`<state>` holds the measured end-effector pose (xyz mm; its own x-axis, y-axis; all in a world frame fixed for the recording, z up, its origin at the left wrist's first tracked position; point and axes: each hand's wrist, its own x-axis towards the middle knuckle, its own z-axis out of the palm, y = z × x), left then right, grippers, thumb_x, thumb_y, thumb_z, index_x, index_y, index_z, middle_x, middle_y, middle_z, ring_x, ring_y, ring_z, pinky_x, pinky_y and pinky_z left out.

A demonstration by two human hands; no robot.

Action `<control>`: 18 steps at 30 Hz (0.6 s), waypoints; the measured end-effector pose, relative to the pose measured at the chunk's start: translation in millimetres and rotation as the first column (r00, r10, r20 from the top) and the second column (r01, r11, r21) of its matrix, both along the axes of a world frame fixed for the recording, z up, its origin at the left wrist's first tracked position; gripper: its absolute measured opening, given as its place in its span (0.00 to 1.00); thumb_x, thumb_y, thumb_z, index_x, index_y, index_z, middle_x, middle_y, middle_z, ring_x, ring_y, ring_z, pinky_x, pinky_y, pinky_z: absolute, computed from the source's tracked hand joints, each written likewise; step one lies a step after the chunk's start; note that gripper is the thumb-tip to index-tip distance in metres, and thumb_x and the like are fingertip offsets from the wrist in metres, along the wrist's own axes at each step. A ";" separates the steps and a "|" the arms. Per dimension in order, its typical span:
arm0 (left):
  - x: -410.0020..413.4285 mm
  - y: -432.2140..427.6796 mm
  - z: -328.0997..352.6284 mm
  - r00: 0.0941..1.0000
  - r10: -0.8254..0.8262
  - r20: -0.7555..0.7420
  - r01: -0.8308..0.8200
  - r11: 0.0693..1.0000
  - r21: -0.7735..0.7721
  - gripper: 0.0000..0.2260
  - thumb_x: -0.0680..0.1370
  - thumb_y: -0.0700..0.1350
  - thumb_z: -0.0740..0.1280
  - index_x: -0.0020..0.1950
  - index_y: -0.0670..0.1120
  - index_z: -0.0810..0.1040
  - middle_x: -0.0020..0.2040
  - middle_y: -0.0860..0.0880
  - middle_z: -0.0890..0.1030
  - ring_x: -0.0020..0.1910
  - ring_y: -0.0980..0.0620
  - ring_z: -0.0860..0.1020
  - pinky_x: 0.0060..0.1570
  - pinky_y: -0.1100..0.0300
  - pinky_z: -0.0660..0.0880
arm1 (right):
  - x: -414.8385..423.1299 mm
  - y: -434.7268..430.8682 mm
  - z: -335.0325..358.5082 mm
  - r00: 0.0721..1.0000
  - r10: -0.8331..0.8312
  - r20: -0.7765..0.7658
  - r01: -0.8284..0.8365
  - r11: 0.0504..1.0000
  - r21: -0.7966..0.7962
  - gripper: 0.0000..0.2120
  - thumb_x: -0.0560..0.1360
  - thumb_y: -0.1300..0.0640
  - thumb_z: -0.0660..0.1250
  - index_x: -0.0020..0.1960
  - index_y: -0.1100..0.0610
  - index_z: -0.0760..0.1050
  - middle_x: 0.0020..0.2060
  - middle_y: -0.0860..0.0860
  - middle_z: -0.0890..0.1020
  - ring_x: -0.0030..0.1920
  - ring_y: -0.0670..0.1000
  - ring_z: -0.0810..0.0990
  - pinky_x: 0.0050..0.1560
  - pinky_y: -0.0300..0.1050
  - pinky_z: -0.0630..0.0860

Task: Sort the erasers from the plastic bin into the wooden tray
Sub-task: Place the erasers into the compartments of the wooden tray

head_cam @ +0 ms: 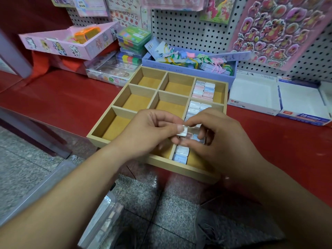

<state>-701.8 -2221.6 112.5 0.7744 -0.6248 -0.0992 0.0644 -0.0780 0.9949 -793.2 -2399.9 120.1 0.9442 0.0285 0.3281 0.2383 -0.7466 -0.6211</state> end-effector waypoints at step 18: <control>5.5 8.5 -8.1 0.985 -0.027 0.171 0.001 0.989 0.149 0.07 0.81 0.35 0.67 0.58 0.41 0.77 0.39 0.45 0.79 0.34 0.47 0.79 0.33 0.57 0.77 | -9.0 -22.3 9.1 0.977 -0.015 -0.213 -0.017 0.988 -0.151 0.04 0.72 0.49 0.76 0.45 0.47 0.82 0.33 0.43 0.80 0.39 0.42 0.79 0.37 0.37 0.73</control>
<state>-696.3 -2213.1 104.3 0.7793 -0.6241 -0.0569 -0.1092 -0.2247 0.9683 -802.2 -2422.2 129.2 0.9918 0.0632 0.1115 0.1137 -0.8354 -0.5377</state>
